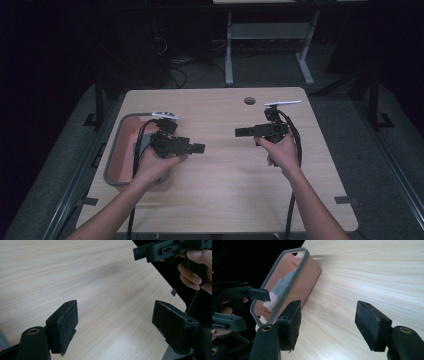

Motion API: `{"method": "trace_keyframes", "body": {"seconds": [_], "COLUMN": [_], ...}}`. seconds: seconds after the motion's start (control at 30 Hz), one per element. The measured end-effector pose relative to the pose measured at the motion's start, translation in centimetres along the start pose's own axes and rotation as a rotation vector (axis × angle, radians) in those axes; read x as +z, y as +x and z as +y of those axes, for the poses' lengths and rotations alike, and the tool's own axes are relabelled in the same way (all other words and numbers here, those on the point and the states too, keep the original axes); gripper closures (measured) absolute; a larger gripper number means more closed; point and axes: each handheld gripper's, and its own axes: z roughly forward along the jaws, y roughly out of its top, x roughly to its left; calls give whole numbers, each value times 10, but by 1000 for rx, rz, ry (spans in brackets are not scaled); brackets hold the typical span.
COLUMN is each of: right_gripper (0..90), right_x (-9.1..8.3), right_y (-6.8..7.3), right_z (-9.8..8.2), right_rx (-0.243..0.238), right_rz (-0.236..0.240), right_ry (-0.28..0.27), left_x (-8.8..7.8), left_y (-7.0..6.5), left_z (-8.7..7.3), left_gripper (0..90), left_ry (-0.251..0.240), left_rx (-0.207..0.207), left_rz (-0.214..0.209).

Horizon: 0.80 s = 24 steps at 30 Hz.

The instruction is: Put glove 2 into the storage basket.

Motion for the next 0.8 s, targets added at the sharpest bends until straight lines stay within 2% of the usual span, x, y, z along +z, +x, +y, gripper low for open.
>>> {"method": "trace_keyframes", "body": {"seconds": [0.8], "right_gripper": [359], "right_x": [-30], "right_y": [-33], "right_z": [-24], "right_rx": [61], "right_rz": [-48], "right_ry": [-29], "left_x": [27], "left_y": [-20], "left_z": [-13], "left_gripper": [204], "left_ry": [31], "left_rx": [36], "left_rz": [-43]}}
